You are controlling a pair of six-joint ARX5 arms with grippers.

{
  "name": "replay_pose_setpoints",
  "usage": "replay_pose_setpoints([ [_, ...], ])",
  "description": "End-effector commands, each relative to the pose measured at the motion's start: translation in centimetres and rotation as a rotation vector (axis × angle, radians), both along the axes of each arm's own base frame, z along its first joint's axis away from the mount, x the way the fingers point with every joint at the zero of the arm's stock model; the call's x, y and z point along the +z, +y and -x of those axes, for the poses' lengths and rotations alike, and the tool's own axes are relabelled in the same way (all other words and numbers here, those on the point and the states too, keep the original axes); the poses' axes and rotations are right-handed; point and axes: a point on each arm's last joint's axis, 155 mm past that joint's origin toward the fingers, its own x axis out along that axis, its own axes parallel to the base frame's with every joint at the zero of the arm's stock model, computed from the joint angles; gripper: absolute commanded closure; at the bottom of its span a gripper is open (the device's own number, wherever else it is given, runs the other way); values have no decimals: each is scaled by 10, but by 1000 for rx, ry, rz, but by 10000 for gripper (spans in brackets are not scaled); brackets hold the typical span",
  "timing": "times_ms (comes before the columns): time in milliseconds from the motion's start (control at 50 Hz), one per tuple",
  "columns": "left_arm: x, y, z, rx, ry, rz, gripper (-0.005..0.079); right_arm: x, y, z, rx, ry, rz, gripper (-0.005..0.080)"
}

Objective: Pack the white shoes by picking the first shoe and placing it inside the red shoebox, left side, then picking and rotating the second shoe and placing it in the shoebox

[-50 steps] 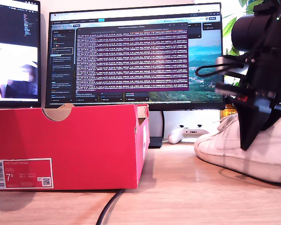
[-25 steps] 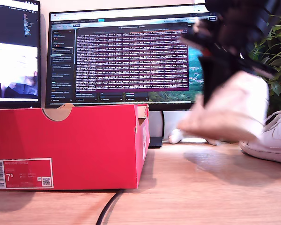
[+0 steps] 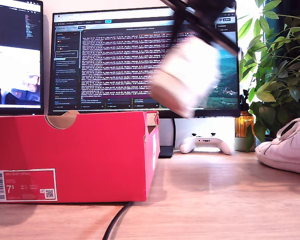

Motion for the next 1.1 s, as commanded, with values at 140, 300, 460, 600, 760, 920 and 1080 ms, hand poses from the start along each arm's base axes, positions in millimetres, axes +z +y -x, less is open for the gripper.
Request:
replay_pose_setpoints([
  [140, -1, -1, 0, -2, -1, 4, 764, 68, 35, -1, 2, -131, -209, 763],
  [300, 0, -1, -1, -2, -4, 4, 764, 72, 55, -1, 8, -132, -272, 764],
  [460, 2, -2, -3, -5, -16, 7, 764, 64, 71, -11, -23, -147, -282, 764],
  [600, 2, -2, -4, -4, -19, 8, 764, 54, 81, -18, -40, -134, -284, 764],
  [760, 2, -2, -4, -4, -19, 8, 764, 40, 91, -26, -53, -126, -263, 764],
  [920, 2, -3, -4, -5, -19, 8, 764, 34, 107, -34, -43, -120, -260, 764],
  [1080, 2, -3, -4, -5, -20, 9, 764, 25, 127, -38, -25, -109, -250, 764],
])
